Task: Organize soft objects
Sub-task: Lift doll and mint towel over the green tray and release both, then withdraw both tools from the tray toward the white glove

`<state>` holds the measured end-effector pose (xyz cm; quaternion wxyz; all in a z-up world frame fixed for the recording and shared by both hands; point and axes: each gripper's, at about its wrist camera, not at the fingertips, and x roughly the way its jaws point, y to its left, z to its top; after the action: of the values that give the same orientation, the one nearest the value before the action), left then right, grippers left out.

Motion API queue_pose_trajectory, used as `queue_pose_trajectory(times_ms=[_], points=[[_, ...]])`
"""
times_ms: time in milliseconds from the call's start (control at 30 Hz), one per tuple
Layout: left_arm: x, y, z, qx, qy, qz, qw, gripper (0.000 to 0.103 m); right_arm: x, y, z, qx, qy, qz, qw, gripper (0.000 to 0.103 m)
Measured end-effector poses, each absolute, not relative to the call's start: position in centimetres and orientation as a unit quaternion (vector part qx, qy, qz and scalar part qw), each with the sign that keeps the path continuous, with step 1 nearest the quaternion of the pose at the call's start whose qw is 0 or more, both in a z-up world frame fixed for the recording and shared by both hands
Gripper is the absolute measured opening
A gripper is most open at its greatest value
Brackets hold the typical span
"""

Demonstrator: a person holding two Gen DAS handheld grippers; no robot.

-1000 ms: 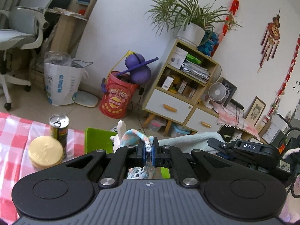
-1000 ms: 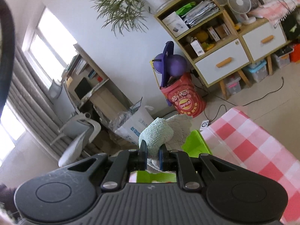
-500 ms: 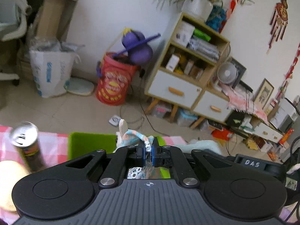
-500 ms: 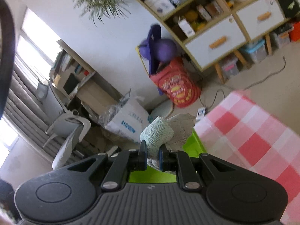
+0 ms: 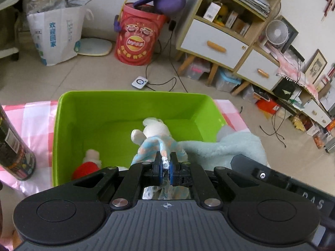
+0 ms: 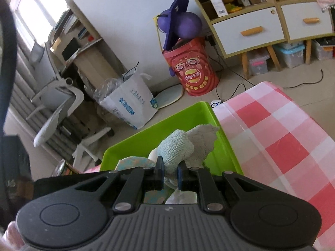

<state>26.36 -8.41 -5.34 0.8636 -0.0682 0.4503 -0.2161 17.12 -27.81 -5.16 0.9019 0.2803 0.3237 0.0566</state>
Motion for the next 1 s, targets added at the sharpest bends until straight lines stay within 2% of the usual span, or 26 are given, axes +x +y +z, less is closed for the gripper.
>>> queue_pose_trajectory(times_ms=[167,267,367,400,500,633,833,1000], points=[[25.5,-8.3,-4.9,-0.06,0.442,-0.214,0.869,0.006,17.2,-27.4,-5.3,0.265,0.33,0.059,0.904,0.0],[24.7,-8.6,-4.1,-0.057,0.432,-0.218,0.873,0.013,17.0,-27.4,-4.7,0.246,0.335,0.059,0.908,0.0],[23.8,-8.3,-3.1,-0.049,0.42,-0.225,0.878,0.034,16.3,-27.4,-3.2,0.213,0.329,0.055,0.918,0.0],[23.4,-8.2,-2.7,-0.046,0.415,-0.223,0.881,0.04,16.1,-27.6,-2.7,0.21,0.328,0.054,0.92,0.003],[22.3,-7.8,-1.6,-0.042,0.408,-0.219,0.885,0.046,15.4,-28.2,-1.5,0.21,0.324,0.05,0.921,0.011],[20.3,-7.0,0.1,-0.034,0.395,-0.212,0.893,0.066,14.1,-28.3,-0.2,0.185,0.327,0.041,0.926,0.021],[16.8,-5.4,1.9,-0.045,0.394,-0.201,0.896,0.077,11.4,-28.3,2.3,0.151,0.326,0.035,0.933,0.033],[13.8,-3.8,3.0,-0.044,0.389,-0.187,0.901,0.081,8.9,-28.4,3.5,0.146,0.324,0.035,0.934,0.038]])
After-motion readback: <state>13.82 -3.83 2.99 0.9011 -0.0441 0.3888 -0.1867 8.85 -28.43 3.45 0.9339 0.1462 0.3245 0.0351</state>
